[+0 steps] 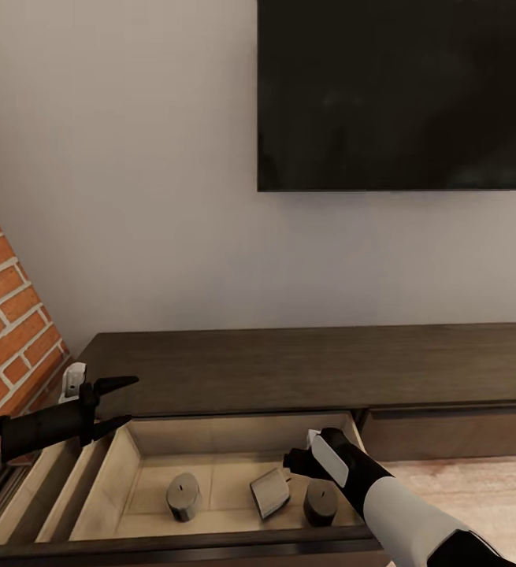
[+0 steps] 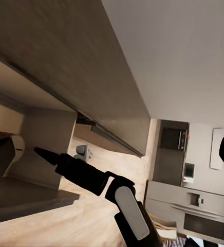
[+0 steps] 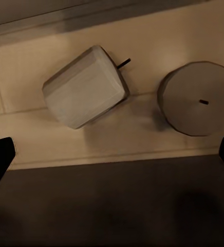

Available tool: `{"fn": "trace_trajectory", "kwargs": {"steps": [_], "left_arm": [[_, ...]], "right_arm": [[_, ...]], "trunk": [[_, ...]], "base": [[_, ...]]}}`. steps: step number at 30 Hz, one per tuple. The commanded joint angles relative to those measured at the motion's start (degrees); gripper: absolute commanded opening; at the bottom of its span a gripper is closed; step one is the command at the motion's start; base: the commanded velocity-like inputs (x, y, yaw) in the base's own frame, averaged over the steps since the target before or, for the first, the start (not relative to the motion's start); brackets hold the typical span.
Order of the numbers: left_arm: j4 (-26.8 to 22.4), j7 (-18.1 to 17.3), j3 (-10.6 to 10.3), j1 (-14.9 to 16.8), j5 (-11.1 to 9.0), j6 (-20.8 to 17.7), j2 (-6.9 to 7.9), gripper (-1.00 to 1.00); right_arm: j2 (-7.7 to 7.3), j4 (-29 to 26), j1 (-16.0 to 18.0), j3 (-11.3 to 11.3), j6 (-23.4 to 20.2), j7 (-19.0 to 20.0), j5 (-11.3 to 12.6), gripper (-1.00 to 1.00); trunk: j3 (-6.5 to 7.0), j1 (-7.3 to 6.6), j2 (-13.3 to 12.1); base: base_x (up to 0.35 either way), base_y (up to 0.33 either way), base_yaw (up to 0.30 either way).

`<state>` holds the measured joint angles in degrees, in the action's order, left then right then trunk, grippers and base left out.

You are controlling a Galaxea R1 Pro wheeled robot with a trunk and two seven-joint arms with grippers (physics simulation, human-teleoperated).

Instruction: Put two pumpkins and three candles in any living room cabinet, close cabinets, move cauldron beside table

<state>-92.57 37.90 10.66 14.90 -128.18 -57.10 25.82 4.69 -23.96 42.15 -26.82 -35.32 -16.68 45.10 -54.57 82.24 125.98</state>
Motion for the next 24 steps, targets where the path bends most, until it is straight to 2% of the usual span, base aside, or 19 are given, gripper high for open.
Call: {"fn": "trace_trajectory", "kwargs": {"steps": [1, 11, 17, 24], "left_arm": [[0.0, 0.6, 0.1, 0.0, -0.5, -0.1, 0.0, 1.0], [0.0, 0.6, 0.1, 0.0, -0.5, -0.1, 0.02, 1.0], [0.0, 0.6, 0.2, 0.0, -0.5, -0.1, 0.02, 1.0], [0.0, 0.6, 0.4, 0.0, -0.5, -0.1, 0.02, 1.0]], "right_arm": [[-0.04, -0.1, 0.0, -0.4, -0.1, -0.5, 0.6, 1.0], [0.21, -0.1, 0.0, -0.4, -0.1, -0.3, 0.6, 1.0], [0.29, -0.1, 0.0, -0.4, -0.1, -0.3, 0.6, 1.0], [0.46, -0.1, 0.0, -0.5, -0.1, -0.3, 0.5, 1.0]], "trunk": [[0.13, -0.23, -0.4], [1.93, -2.43, -4.4], [3.0, -3.75, -6.8], [4.26, -5.29, -9.6]], "base": [[0.0, 0.0, 0.0], [-0.001, 0.0, 0.0], [-0.217, 0.0, 0.0], [-0.036, 0.0, 0.0]]}}
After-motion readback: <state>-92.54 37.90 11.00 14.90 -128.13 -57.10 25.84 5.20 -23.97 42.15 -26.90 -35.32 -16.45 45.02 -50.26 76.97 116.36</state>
